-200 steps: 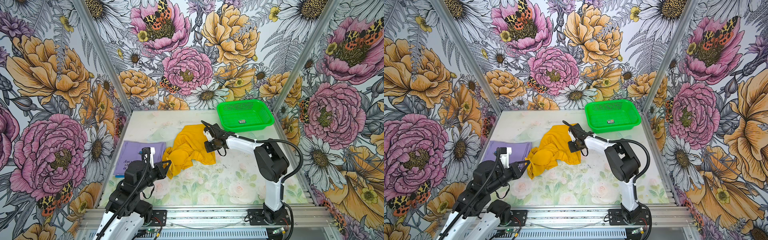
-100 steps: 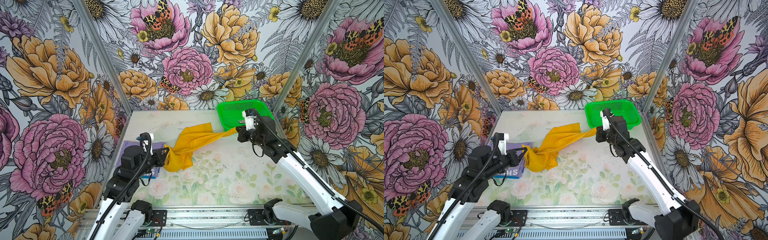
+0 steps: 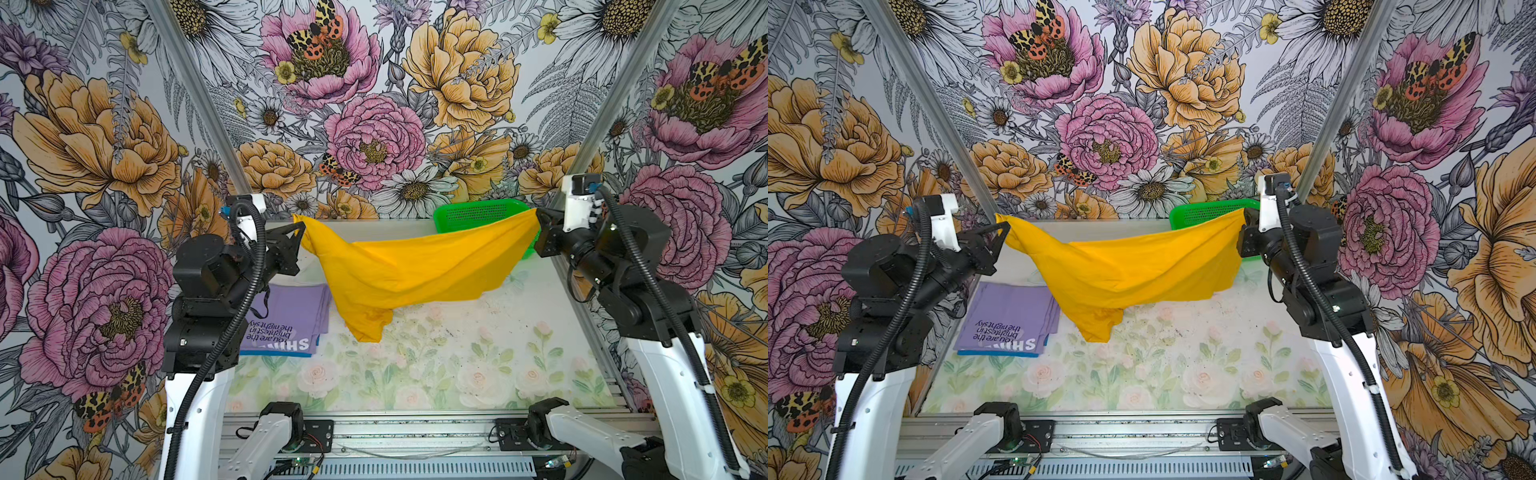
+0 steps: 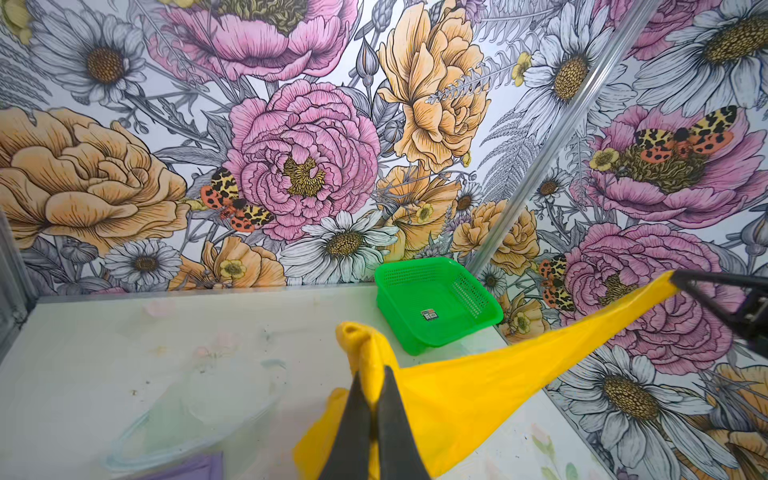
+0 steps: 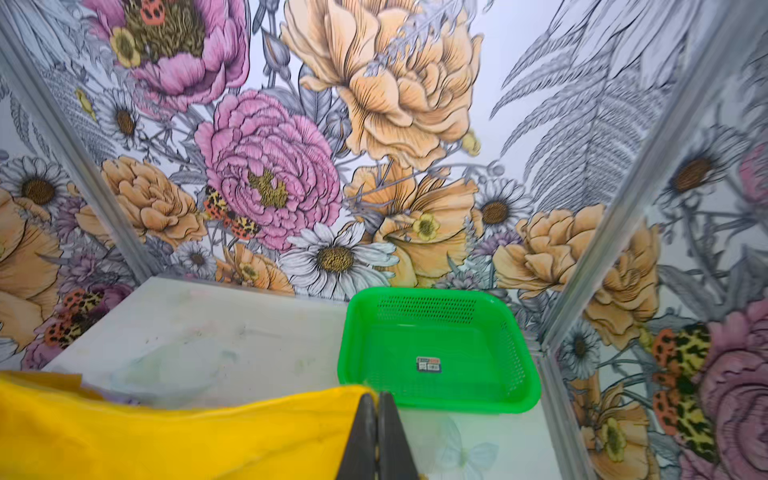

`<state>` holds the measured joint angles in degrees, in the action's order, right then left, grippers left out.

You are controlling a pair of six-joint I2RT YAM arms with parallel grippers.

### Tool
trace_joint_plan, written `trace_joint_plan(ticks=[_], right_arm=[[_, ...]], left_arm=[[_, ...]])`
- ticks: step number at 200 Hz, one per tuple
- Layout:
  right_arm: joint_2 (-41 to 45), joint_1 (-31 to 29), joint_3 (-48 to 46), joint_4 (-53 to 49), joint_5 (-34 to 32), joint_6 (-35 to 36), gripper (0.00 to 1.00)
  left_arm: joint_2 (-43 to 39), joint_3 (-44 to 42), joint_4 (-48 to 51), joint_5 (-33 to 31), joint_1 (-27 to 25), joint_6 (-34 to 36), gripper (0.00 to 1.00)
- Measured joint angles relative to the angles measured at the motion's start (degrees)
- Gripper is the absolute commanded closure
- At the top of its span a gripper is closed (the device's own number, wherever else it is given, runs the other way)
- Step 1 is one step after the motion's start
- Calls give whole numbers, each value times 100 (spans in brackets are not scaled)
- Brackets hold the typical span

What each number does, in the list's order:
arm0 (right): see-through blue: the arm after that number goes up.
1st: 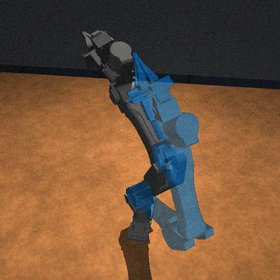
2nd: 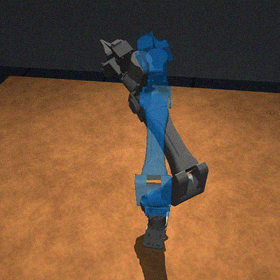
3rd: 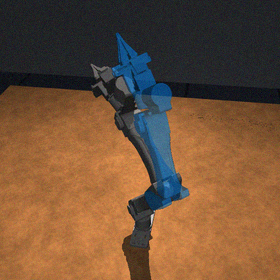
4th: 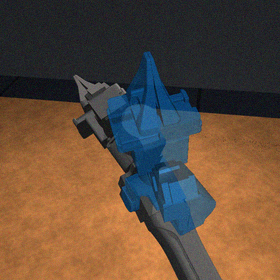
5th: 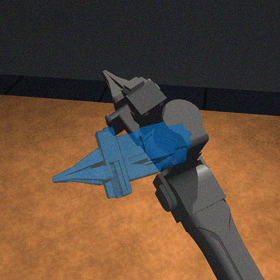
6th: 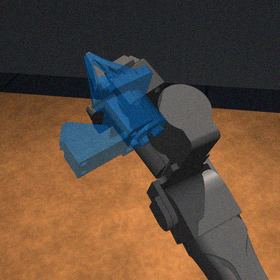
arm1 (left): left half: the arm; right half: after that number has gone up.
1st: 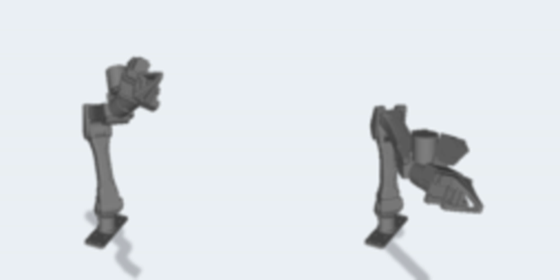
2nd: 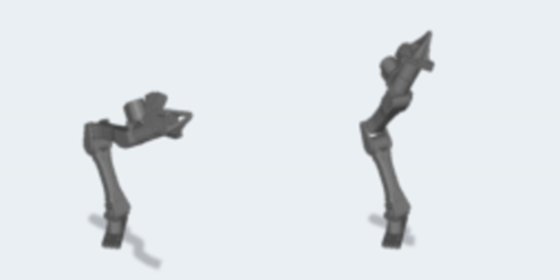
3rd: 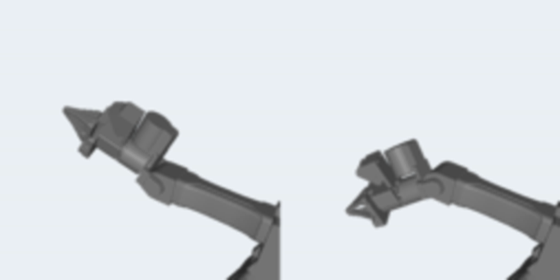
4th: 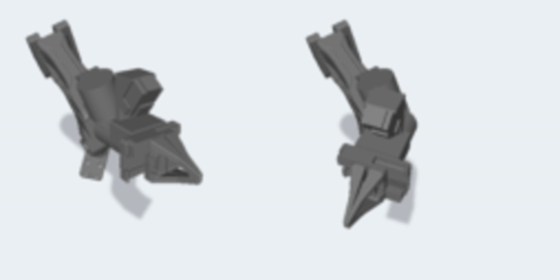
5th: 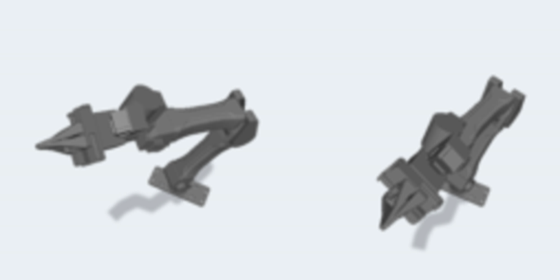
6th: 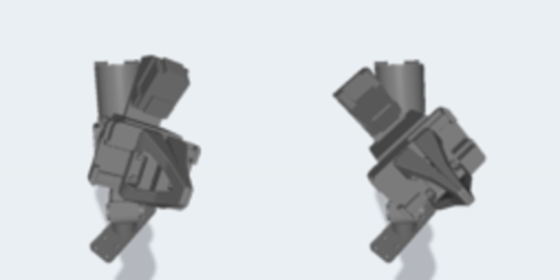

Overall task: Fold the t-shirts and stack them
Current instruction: 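Lay the stretched shirt flat on the table and release both grippers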

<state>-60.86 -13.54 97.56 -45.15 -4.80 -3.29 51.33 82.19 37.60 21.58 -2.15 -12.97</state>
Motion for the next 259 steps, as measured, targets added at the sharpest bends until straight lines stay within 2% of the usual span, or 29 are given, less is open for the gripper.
trace_joint_plan(ticks=[21, 35, 58, 85, 102, 127, 141, 151, 153, 155, 157, 158, 159, 161, 162, 164, 181, 194, 205, 219, 236, 248, 259], right_arm=[[-111, 109, 623, -151, -81, 22, 100], [-293, 188, 844, -181, -37, 15, 100], [-1088, 407, 1241, -286, 219, -28, 100], [-2522, 778, 1991, -380, 708, -199, 100], [-3075, 870, 2157, -485, 925, -306, 100], [-3036, 903, 2157, -730, 1110, -389, 100], [-2677, 903, 2109, -728, 1137, -400, 100], [-2205, 896, 1899, -667, 1123, -420, 100], [-2138, 896, 1860, -656, 1121, -420, 100], [-2026, 896, 1803, -651, 1115, -420, 100], [-1912, 896, 1746, -649, 1104, -424, 100], [-1840, 898, 1700, -634, 1095, -426, 100], [-1803, 898, 1679, -625, 1088, -428, 100], [-1692, 898, 1609, -612, 1084, -435, 100], [-1615, 898, 1565, -603, 1073, -437, 100], [-1493, 901, 1480, -579, 1056, -439, 100], [-584, 903, 723, -444, 841, -492, 100], [109, 914, -63, -330, 586, -597, 100], [501, 960, -741, -317, 378, -708, 100], [671, 1054, -1602, -256, 205, -870, 100], [533, 1130, -2516, -254, 87, -1064, 100], [354, 1185, -3080, -223, 22, -1189, 100], [308, 1270, -3532, -238, -17, -1305, 100]], left_arm=[[216, 87, -17, 142, 85, 11, 100], [660, 282, -59, 293, 90, -4, 100], [1845, 879, -125, 422, 90, -7, 100], [3698, 2166, -157, 741, 92, -11, 100], [4358, 2771, -136, 975, 92, -11, 100], [4113, 2868, -57, 1185, 90, -9, 100], [3427, 2559, -81, 1246, 35, -2, 100], [2581, 2076, -149, 1235, -101, 13, 100], [2415, 1954, -184, 1213, -142, 17, 90], [2293, 1882, -186, 1217, -168, 20, 75], [2096, 1773, -186, 1211, -219, 33, 54], [1958, 1690, -203, 1196, -262, 61, 49], [1897, 1650, -216, 1178, -282, 59, 36], [1720, 1526, -245, 1145, -343, 55, 14], [1598, 1453, -243, 1145, -385, 48, 8], [1368, 1318, -264, 1126, -457, 81, 3], [-201, 251, -407, 874, -887, 96, 1], [-1145, -398, -382, 505, -841, 31, 1], [-1513, -796, -337, 413, -708, -61, 1], [-1488, -1241, -258, 378, -498, -199, 1], [-1078, -1775, -109, 389, -389, -428, 1], [-763, -2118, -55, 341, -516, -599, 1], [-538, -2487, 4, 179, -848, -774, 1]])
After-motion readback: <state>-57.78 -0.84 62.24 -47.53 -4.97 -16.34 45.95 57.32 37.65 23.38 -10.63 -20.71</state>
